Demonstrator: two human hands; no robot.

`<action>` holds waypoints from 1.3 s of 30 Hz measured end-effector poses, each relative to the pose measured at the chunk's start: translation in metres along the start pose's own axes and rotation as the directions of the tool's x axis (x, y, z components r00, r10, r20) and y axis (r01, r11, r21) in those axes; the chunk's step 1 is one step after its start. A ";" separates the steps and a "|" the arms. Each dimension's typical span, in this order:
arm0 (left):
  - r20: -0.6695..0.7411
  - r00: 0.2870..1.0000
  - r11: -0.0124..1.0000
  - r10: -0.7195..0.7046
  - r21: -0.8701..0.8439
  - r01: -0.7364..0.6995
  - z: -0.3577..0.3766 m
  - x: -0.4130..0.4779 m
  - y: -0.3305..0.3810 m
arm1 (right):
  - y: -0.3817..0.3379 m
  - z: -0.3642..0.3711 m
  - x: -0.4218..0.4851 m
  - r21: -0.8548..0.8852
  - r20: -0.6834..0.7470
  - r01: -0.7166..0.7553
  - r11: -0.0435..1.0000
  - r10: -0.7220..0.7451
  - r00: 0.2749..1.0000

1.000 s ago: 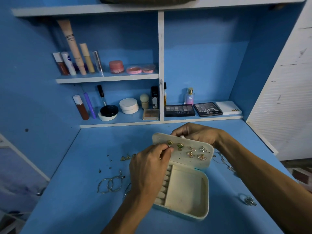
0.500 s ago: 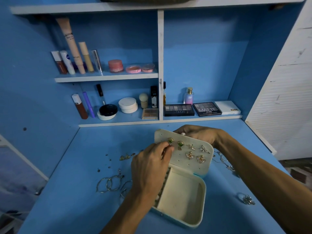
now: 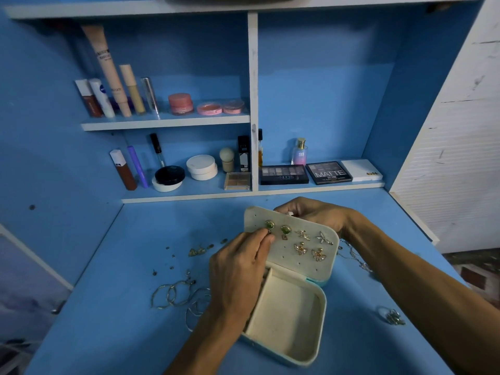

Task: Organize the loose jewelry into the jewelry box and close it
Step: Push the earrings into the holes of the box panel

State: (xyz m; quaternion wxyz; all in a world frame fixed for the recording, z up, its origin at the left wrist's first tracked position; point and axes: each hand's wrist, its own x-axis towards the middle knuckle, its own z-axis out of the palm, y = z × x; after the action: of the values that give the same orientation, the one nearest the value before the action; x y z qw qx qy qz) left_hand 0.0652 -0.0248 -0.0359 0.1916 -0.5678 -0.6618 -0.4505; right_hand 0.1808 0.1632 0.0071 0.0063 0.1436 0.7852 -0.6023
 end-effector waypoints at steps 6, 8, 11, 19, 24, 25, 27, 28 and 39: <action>0.018 1.000 1.000 -0.011 -0.003 0.011 0.002 -0.001 0.000 | -0.004 0.003 -0.001 0.010 0.000 -0.004 1.000 0.004 1.000; 0.022 1.000 1.000 -0.010 -0.005 0.010 0.001 0.000 0.001 | -0.004 0.002 -0.002 0.024 -0.006 -0.015 1.000 0.015 1.000; 0.020 1.000 1.000 -0.014 -0.016 0.014 0.001 -0.001 0.000 | -0.002 0.002 -0.005 0.058 -0.042 -0.045 0.997 0.048 0.998; 0.040 0.999 1.000 -0.002 0.002 0.002 0.001 0.001 -0.001 | -0.022 0.000 -0.021 0.144 -0.148 -0.093 0.985 0.114 0.982; 0.265 0.937 0.951 -0.228 -0.147 0.273 -0.004 0.023 -0.006 | -0.034 -0.002 -0.026 0.108 -0.170 -0.132 0.985 0.149 0.974; 0.334 0.907 0.923 -0.258 -0.193 0.333 -0.005 0.028 -0.010 | -0.034 -0.002 -0.026 0.126 -0.172 -0.141 0.982 0.161 0.972; 0.455 0.852 0.882 -0.260 -0.246 0.401 -0.007 0.037 -0.015 | -0.031 -0.004 -0.026 0.172 -0.186 -0.158 0.972 0.189 0.964; 0.496 0.833 0.873 -0.244 -0.262 0.411 -0.008 0.041 -0.018 | -0.029 -0.004 -0.026 0.187 -0.195 -0.163 0.969 0.199 0.960; 0.441 0.833 0.894 -0.334 -0.131 0.428 -0.047 0.041 -0.063 | -0.015 -0.006 -0.022 0.237 -0.359 -0.233 0.943 0.308 0.881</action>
State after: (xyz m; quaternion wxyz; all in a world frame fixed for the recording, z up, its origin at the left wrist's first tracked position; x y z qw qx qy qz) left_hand -0.0164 -0.0359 -0.0042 -0.1101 -0.5226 -0.7320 -0.4230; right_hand 0.1989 0.1601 0.0272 -0.0799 0.3697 0.6825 -0.6254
